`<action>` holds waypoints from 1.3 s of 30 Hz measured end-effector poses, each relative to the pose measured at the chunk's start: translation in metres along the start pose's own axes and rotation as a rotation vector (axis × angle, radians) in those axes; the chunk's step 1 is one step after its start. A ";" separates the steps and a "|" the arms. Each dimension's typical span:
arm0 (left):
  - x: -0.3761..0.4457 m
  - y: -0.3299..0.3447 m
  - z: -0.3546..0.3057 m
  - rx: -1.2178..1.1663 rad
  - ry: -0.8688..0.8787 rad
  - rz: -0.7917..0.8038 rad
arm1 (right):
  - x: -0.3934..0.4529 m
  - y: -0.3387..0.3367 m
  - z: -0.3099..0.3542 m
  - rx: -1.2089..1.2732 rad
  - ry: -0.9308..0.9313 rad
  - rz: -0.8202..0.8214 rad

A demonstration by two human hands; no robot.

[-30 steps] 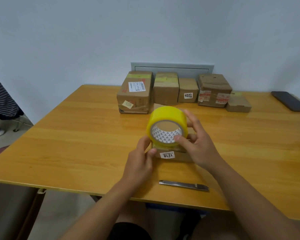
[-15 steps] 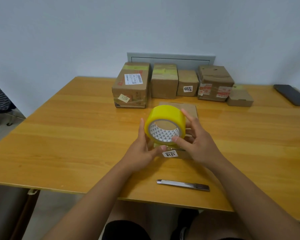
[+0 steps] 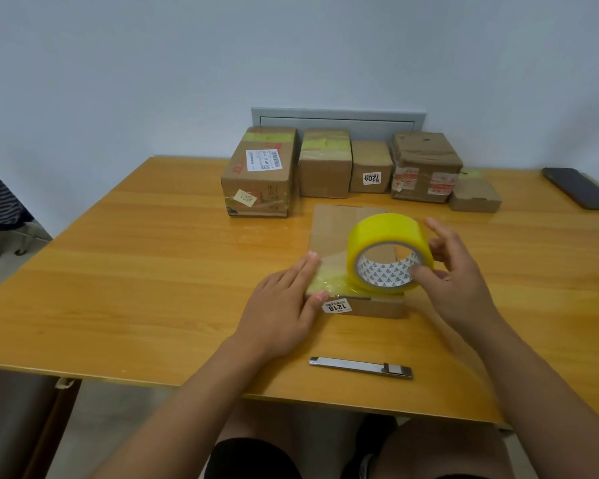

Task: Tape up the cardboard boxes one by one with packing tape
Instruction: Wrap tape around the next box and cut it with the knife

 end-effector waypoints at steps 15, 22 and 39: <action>-0.001 0.003 0.000 0.040 -0.023 -0.004 | -0.009 -0.033 -0.008 0.049 0.015 -0.120; 0.000 0.001 -0.010 0.057 -0.005 0.009 | -0.013 -0.034 -0.022 0.072 0.044 -0.111; 0.019 -0.004 -0.036 0.359 0.019 0.246 | -0.019 -0.017 -0.032 0.146 0.083 -0.075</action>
Point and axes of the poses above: each hand's wrist, its own x-axis towards the middle knuckle, its own y-axis out of the palm, z = x × y, the point moved 1 cm from there along x, towards the middle knuckle, and after that the axes turned 14 degrees about y, right-handed, at the moved point
